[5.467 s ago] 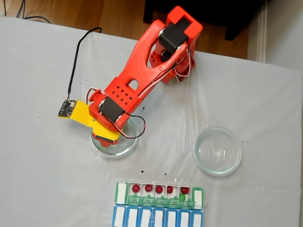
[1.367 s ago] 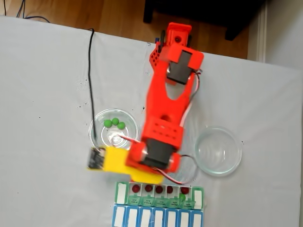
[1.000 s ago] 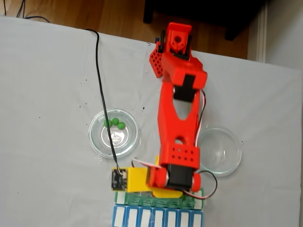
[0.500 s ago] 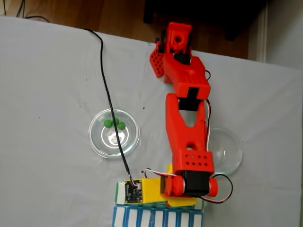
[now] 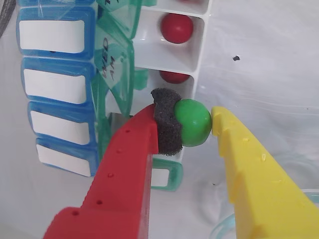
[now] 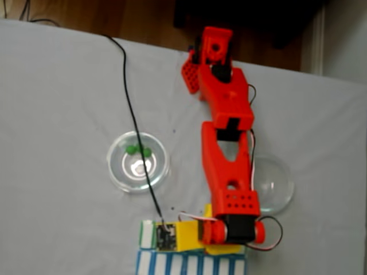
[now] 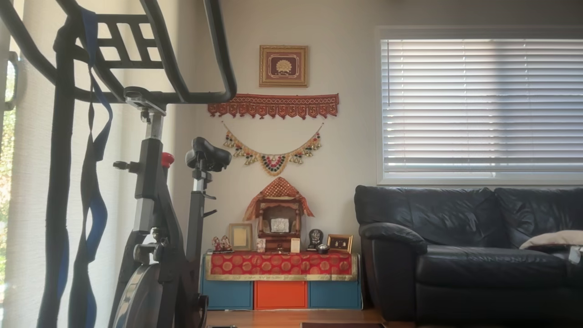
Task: Sort medicines into box.
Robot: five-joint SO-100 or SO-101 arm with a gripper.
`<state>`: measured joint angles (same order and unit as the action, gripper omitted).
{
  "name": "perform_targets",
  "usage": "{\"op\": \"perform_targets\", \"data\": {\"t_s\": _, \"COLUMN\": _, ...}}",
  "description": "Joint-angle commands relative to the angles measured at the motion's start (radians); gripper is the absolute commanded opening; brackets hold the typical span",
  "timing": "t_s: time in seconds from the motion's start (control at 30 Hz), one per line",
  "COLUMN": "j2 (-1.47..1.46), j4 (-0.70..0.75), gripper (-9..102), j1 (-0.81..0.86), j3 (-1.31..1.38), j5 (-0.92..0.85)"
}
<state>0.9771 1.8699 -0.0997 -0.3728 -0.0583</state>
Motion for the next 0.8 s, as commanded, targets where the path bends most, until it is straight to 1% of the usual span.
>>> {"op": "perform_targets", "data": {"t_s": 0.0, "j2": 0.011, "j4": 0.037, "gripper": 1, "j1": -0.012, "j3": 0.143, "j5": 0.009}}
{"op": "perform_targets", "data": {"t_s": 0.27, "j2": -0.031, "j4": 0.037, "gripper": 2, "j1": -0.025, "j3": 0.195, "j5": 0.025}}
{"op": "perform_targets", "data": {"t_s": 0.43, "j2": -0.064, "j4": 0.037, "gripper": 6, "j1": -0.026, "j3": 0.235, "j5": 0.032}}
{"op": "perform_targets", "data": {"t_s": 0.63, "j2": -0.043, "j4": 0.037, "gripper": 18, "j1": -0.025, "j3": 0.213, "j5": 0.032}}
{"op": "perform_targets", "data": {"t_s": 0.77, "j2": -0.017, "j4": 0.037, "gripper": 20, "j1": -0.018, "j3": 0.184, "j5": 0.031}}
